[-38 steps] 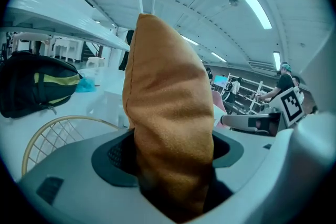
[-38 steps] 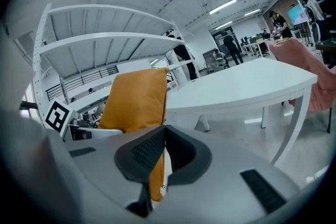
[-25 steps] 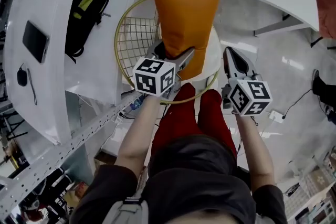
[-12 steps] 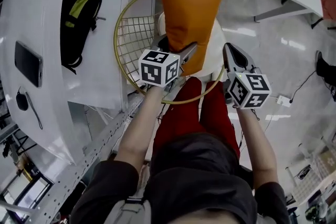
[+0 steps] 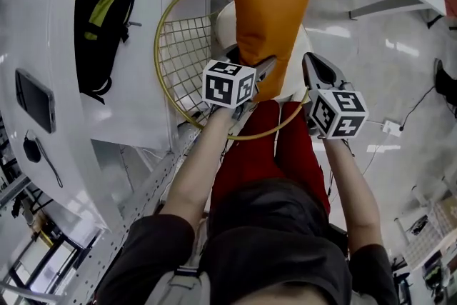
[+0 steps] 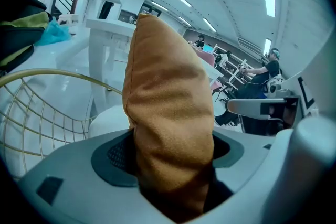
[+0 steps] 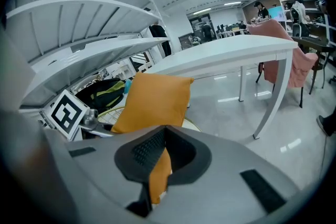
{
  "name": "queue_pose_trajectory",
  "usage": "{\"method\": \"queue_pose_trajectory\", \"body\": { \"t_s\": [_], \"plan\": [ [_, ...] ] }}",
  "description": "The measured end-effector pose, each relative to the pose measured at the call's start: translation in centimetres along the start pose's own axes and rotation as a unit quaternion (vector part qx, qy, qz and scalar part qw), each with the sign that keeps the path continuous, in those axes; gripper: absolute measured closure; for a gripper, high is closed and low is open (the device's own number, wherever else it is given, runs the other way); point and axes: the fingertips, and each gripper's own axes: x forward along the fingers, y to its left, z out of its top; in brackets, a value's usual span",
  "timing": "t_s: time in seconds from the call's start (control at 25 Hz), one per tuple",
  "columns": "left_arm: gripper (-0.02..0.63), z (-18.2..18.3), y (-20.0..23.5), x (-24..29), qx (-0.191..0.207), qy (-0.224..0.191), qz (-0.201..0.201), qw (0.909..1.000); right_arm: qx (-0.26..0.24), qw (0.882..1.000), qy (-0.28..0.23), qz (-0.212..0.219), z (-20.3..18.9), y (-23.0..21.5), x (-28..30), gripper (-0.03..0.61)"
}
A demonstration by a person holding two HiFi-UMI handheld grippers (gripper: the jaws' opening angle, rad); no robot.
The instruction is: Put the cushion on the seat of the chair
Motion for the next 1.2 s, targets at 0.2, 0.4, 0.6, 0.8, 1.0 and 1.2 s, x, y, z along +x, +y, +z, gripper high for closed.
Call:
{"method": "queue_pose_trajectory", "body": {
  "t_s": [0.2, 0.4, 0.6, 0.8, 1.0, 1.2],
  "plan": [
    [0.238, -1.0, 0.8, 1.5, -0.008, 0.023, -0.003, 0.9997, 0.000, 1.000, 0.012, -0.002, -0.6, -0.3, 1.1, 0.563],
    [0.238, -1.8, 1.6, 2.9, -0.022, 0.042, 0.001, 0.9989, 0.007, 1.000, 0.021, -0.004, -1.1, -0.7, 2.2, 0.563],
    [0.238, -2.6, 2.3, 4.4, -0.030, 0.066, -0.006, 0.9973, 0.010, 0.999, 0.036, -0.001, -1.7, -0.9, 3.4, 0.561],
    [0.238, -2.9, 2.8, 6.1, -0.033, 0.085, -0.007, 0.9959, 0.011, 0.999, 0.047, -0.001, -2.1, -1.4, 4.3, 0.563],
    [0.238, -3.1, 3.3, 7.7, -0.040, 0.098, -0.008, 0.9943, 0.013, 0.998, 0.055, 0.000, -2.7, -2.0, 5.0, 0.563],
    [0.236, -3.5, 3.8, 9.0, -0.050, 0.107, -0.009, 0.9930, 0.015, 0.998, 0.065, 0.000, -3.5, -2.5, 5.7, 0.561]
  ]
}}
